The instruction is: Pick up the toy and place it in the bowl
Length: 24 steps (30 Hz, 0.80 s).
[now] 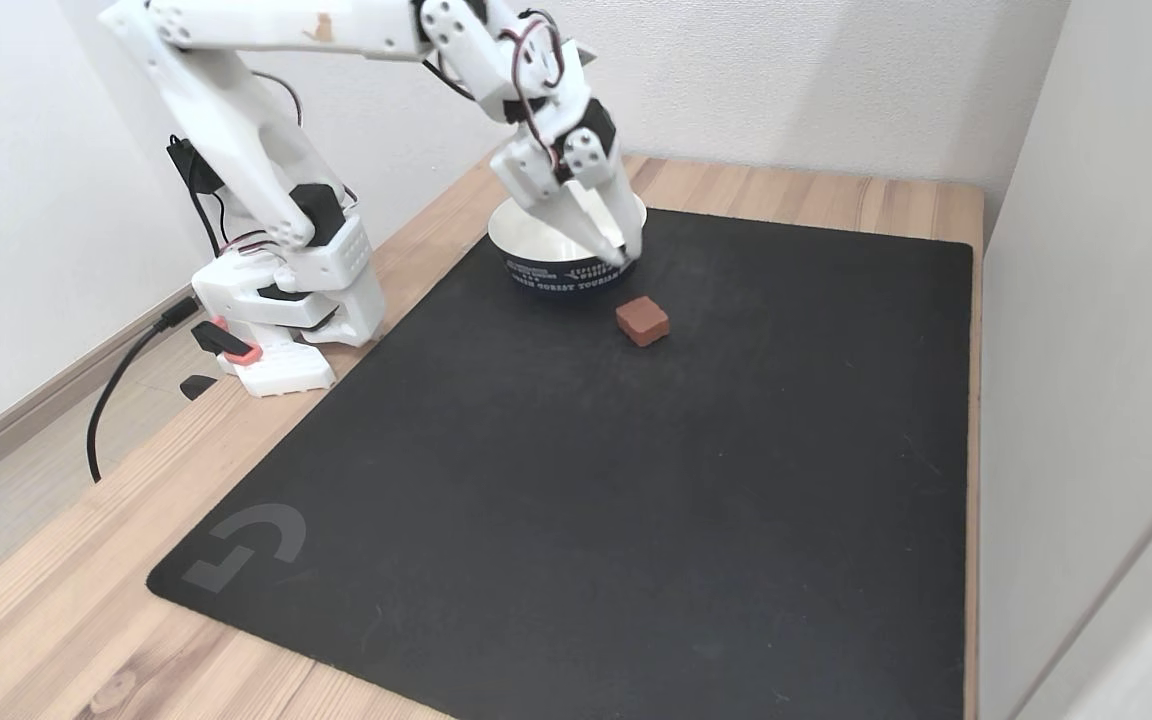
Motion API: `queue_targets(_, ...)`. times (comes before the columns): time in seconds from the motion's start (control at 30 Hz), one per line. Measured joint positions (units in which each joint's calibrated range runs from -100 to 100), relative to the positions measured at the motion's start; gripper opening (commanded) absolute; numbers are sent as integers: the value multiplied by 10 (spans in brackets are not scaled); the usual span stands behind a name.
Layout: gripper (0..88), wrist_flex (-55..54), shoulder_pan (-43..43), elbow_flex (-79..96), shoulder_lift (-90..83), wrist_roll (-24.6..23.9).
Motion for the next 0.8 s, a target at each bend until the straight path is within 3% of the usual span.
queue_targets(0.33,23,61,-40,-174,169,-2)
queue_targets(0.8,23,66,-74,-226,293,-2)
